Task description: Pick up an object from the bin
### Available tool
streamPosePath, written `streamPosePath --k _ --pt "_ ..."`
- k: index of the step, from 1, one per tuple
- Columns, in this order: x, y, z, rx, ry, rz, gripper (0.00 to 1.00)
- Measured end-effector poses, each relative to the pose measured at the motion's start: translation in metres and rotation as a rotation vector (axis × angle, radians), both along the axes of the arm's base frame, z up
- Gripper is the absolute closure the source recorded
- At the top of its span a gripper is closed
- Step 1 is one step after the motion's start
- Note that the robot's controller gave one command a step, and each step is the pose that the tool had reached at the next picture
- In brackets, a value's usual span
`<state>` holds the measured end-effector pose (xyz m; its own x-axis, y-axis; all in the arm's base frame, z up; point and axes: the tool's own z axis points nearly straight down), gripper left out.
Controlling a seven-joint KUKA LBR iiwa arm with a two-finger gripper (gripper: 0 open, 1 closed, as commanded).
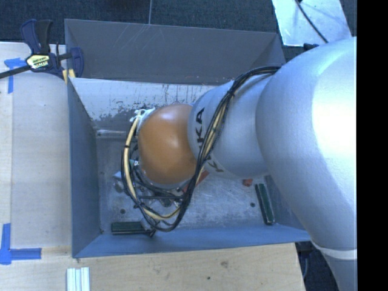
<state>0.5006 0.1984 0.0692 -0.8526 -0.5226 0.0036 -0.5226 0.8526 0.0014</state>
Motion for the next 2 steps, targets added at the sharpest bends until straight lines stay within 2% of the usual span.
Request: streamPosePath --k 1,2 --pt "0.036 -0.110 0.063 -0.001 -0.013 0.008 0.00" --pt "0.086 -0.145 -0.002 0.001 -0.005 0.062 0.00"
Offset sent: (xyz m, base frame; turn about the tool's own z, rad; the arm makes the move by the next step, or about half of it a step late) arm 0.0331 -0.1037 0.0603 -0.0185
